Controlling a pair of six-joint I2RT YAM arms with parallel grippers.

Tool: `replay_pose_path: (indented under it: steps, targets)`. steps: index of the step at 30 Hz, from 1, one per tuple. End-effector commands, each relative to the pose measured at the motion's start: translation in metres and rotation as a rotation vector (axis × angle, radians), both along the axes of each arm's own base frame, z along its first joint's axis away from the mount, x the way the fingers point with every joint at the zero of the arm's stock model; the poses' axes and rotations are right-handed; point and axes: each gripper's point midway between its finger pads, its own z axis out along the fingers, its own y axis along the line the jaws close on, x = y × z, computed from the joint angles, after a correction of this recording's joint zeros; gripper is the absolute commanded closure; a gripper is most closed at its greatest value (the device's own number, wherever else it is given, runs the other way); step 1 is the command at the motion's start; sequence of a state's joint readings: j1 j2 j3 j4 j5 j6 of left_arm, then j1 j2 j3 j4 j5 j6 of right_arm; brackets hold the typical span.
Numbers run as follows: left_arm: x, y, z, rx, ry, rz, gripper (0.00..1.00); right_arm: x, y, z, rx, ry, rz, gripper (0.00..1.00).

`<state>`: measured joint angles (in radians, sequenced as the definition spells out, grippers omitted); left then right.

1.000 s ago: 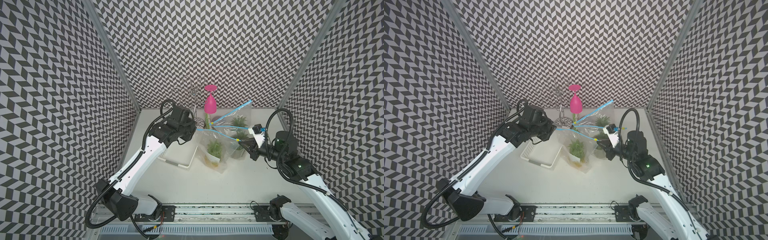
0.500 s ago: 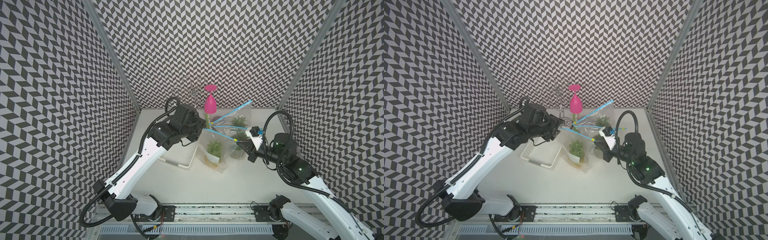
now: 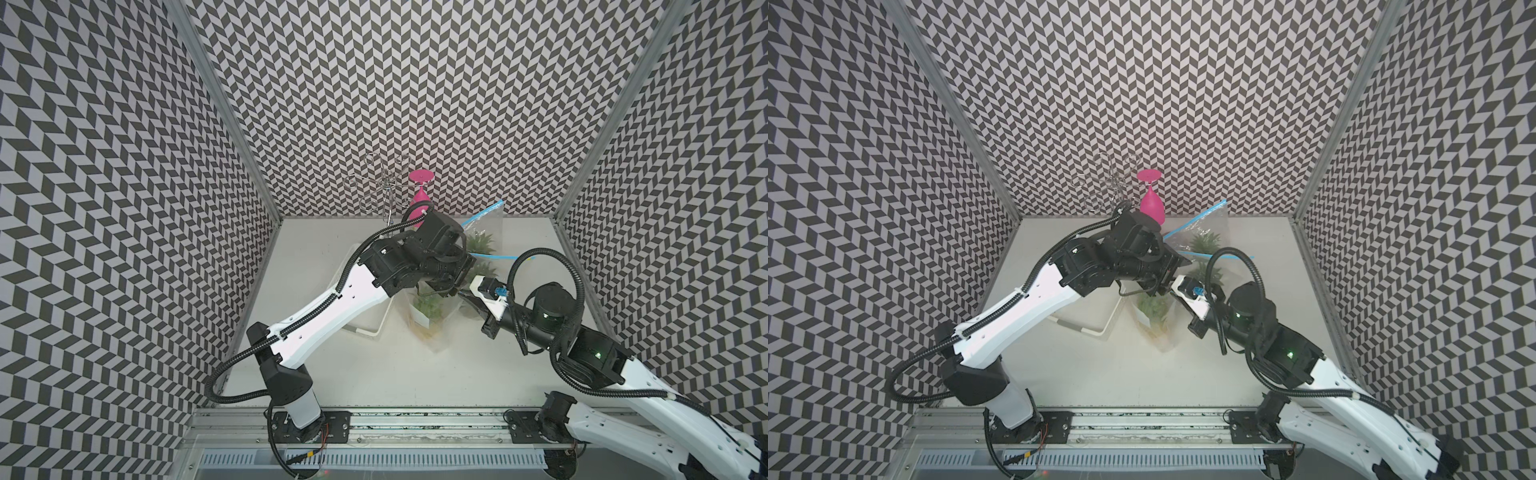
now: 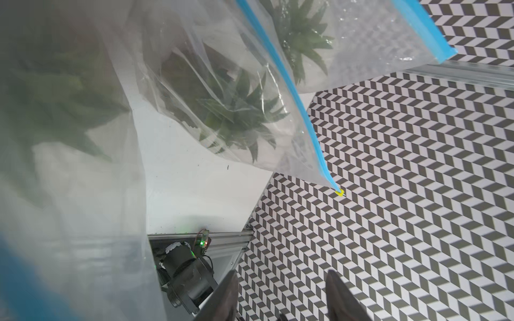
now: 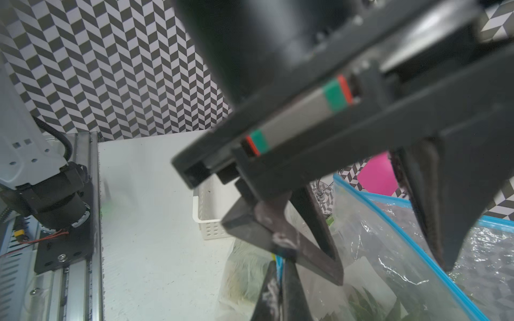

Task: Open the zip-top bag and take out the pineapple
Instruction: Unzip the zipper on the zipper food storage bag.

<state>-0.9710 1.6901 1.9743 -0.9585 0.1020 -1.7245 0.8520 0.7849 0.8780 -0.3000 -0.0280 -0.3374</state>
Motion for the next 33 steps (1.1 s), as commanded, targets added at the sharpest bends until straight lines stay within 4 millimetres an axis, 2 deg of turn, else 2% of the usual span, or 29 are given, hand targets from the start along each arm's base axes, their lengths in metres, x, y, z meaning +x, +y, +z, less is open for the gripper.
replay_pose_path:
  steps: [1,4,7,13,19,23,33]
  targets:
    - [-0.012,0.023,0.015,0.023,0.024,0.04,0.49,0.01,-0.008,0.037,0.086,-0.134,-0.089,1.0]
    - [-0.011,0.042,0.022,0.057,0.0,0.091,0.48,0.01,-0.009,0.033,0.076,-0.129,-0.102,1.0]
    - [-0.013,0.048,0.028,0.049,-0.006,0.108,0.48,0.009,-0.011,0.03,0.076,-0.129,-0.108,1.0]
    - [-0.027,0.033,0.01,0.075,0.041,0.033,0.47,0.01,-0.009,0.032,0.081,-0.136,-0.106,1.0]
    - [-0.025,0.024,-0.001,0.077,0.054,0.029,0.48,0.009,-0.006,0.033,0.083,-0.134,-0.094,1.0]
    - [-0.025,0.022,-0.011,0.097,0.071,0.021,0.55,0.008,-0.007,0.034,0.087,-0.137,-0.094,1.0]
    - [-0.022,0.026,-0.019,0.115,0.074,0.044,0.87,0.005,-0.007,0.036,0.093,-0.139,-0.094,1.0]
